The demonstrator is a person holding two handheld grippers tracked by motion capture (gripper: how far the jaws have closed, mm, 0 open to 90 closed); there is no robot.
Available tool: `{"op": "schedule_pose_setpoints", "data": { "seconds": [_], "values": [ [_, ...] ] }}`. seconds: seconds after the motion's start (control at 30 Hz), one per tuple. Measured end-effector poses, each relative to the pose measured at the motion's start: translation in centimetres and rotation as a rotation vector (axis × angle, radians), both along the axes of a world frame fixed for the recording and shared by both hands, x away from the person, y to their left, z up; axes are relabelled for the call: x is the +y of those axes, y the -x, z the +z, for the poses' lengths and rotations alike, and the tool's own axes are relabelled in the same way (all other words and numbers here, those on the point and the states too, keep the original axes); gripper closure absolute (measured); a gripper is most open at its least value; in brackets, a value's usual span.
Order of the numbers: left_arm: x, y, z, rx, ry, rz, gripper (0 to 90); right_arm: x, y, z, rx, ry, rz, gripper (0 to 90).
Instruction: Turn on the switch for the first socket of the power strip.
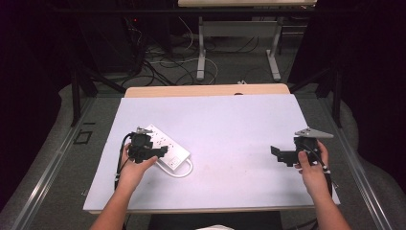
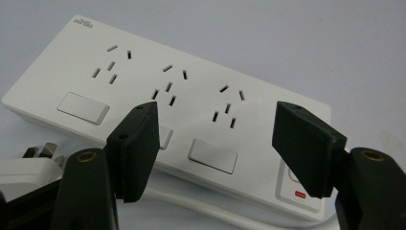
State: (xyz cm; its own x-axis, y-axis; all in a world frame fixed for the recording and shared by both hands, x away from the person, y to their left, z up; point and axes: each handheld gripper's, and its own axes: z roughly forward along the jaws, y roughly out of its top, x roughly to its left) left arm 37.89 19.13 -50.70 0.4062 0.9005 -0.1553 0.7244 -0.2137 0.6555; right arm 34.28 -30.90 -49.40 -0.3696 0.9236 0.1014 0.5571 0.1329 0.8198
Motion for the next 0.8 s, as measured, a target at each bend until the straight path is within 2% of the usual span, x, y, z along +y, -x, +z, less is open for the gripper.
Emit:
{"op": "schedule_pose_setpoints", "data": {
  "seconds": [0.07,0.13,0.27,0.47,0.63,0.8],
  "values": [
    [-0.01,-0.06,0.06,-0.008,0.000,-0.004,27.9,-0.06,0.01,0.01,-0.003,0.003,-0.001,0.0],
    [-0.15,-0.08,0.02,0.003,0.014,-0.004,21.3,0.01,0.07,0.14,-0.002,0.000,-0.007,0.0],
    [-0.27,-0.02,-0.03,0.004,0.038,-0.009,14.8,0.13,0.13,0.14,-0.012,0.007,-0.006,0.0],
    [-0.60,-0.01,-0.05,-0.016,0.065,-0.036,0.2,0.23,0.37,0.30,-0.015,0.017,0.000,0.0],
    [-0.76,0.01,-0.07,-0.037,0.077,-0.030,0.2,0.10,0.56,0.40,-0.014,0.011,-0.003,0.0],
    [-0.55,-0.09,-0.19,-0.039,0.102,-0.014,0.2,0.07,0.58,0.36,-0.017,0.013,-0.004,0.0]
  ]
}}
